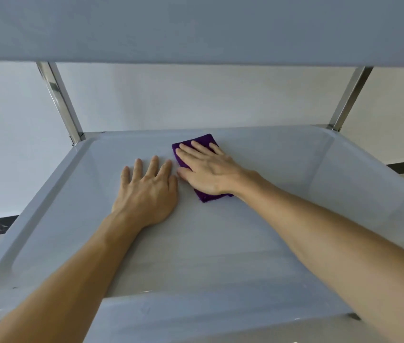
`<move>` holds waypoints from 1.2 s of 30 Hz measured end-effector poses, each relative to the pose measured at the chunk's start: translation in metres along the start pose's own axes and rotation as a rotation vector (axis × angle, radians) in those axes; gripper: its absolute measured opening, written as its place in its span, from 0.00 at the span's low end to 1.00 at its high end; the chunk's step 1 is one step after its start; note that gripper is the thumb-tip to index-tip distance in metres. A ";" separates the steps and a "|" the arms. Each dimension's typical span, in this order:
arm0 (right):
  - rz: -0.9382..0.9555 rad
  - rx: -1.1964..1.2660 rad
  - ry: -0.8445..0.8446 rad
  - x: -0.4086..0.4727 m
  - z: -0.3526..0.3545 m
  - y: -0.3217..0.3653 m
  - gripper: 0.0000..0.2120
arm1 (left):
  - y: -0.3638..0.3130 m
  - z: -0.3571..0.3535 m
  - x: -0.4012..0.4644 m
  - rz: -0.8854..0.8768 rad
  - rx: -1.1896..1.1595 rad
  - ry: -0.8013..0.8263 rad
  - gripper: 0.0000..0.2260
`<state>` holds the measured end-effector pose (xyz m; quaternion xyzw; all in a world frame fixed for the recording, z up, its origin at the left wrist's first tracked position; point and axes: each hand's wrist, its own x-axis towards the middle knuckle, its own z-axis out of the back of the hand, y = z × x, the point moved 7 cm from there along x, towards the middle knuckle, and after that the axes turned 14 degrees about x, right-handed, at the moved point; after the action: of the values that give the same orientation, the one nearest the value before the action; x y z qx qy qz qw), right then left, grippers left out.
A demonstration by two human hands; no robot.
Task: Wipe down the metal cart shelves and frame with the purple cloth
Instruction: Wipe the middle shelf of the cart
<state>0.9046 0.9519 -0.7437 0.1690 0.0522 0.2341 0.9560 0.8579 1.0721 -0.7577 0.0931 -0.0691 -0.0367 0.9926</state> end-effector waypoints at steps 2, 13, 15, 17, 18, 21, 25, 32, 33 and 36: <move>0.033 -0.001 -0.004 -0.037 0.001 -0.010 0.29 | 0.002 -0.001 0.001 0.009 -0.027 0.020 0.25; -0.428 0.064 -0.114 -0.240 0.053 -0.147 0.32 | -0.002 0.004 -0.004 0.035 -0.077 0.056 0.24; -0.407 0.016 -0.121 -0.253 0.043 -0.136 0.34 | -0.003 0.006 -0.006 0.041 -0.072 0.052 0.24; -0.392 -0.027 -0.174 -0.256 0.039 -0.126 0.35 | -0.003 0.011 -0.008 0.047 -0.072 0.018 0.23; -0.395 -0.036 -0.209 -0.255 0.041 -0.124 0.35 | -0.003 0.015 -0.010 0.050 -0.081 -0.012 0.23; -0.399 -0.017 -0.269 -0.244 0.049 -0.127 0.31 | -0.004 0.031 -0.012 0.042 -0.138 -0.113 0.19; -0.379 0.021 -0.240 -0.225 0.056 -0.142 0.28 | -0.010 0.046 -0.019 -0.011 -0.231 -0.099 0.15; -0.407 0.054 -0.376 -0.198 0.071 -0.165 0.26 | -0.017 0.050 -0.058 -0.175 -0.247 -0.160 0.12; -0.426 0.044 -0.387 -0.194 0.074 -0.167 0.26 | -0.017 0.050 -0.062 -0.178 -0.252 -0.175 0.12; -0.484 0.013 -0.367 -0.183 0.073 -0.164 0.27 | -0.016 0.044 -0.071 -0.151 -0.265 -0.168 0.14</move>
<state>0.8260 0.7084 -0.7286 0.1974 -0.0812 -0.0355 0.9763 0.7807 1.0548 -0.7274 -0.0372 -0.1392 -0.1276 0.9813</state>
